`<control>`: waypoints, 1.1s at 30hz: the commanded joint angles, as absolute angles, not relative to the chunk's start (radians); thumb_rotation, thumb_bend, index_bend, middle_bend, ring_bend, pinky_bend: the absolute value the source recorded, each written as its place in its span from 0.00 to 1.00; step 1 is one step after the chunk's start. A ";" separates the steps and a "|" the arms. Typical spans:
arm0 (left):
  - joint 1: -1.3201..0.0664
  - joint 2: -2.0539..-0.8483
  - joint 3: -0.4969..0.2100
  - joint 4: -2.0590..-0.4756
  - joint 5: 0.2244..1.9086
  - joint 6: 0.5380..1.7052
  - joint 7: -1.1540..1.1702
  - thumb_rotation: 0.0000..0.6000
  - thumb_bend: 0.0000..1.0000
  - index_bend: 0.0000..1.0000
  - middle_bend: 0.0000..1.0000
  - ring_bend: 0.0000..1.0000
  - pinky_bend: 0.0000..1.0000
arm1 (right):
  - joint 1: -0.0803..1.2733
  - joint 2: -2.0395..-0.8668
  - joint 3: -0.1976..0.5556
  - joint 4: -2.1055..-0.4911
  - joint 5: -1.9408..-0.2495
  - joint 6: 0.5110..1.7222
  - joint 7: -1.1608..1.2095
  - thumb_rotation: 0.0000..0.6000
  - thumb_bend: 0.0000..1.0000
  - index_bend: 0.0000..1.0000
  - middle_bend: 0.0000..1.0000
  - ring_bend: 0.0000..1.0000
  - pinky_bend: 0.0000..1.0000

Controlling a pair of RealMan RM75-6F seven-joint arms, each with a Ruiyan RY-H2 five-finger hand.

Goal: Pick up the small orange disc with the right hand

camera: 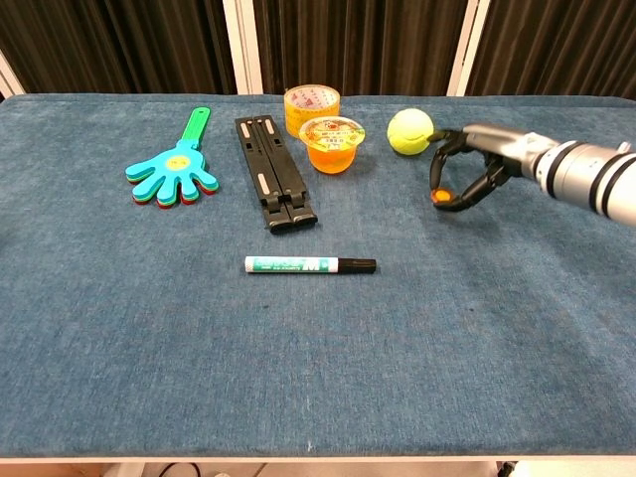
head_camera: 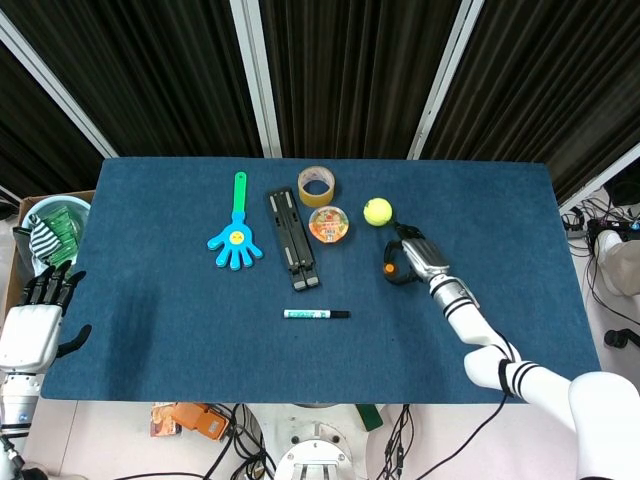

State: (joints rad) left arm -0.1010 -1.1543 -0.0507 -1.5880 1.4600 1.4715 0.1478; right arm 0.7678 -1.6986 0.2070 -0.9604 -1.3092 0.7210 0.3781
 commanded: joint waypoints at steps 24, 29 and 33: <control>-0.100 -1.157 -0.049 -1.594 1.457 1.472 0.161 1.00 0.23 0.12 0.01 0.00 0.12 | 0.662 -1.247 0.239 -1.508 -1.453 0.976 0.582 1.00 0.45 0.62 0.02 0.08 0.03; -0.100 -1.157 -0.049 -1.593 1.459 1.472 0.162 1.00 0.23 0.12 0.01 0.00 0.12 | 0.666 -1.237 0.230 -1.506 -1.454 0.973 0.585 1.00 0.45 0.62 0.02 0.08 0.03; -0.099 -1.156 -0.049 -1.596 1.459 1.475 0.161 1.00 0.23 0.12 0.01 0.00 0.12 | 0.671 -1.236 0.225 -1.506 -1.449 0.967 0.581 1.00 0.45 0.63 0.02 0.08 0.03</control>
State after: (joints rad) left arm -0.0990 -1.1559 -0.0488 -1.5955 1.4587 1.4747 0.1611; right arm 0.6703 -1.2360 0.2258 -1.5058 -1.4489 0.9681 0.5824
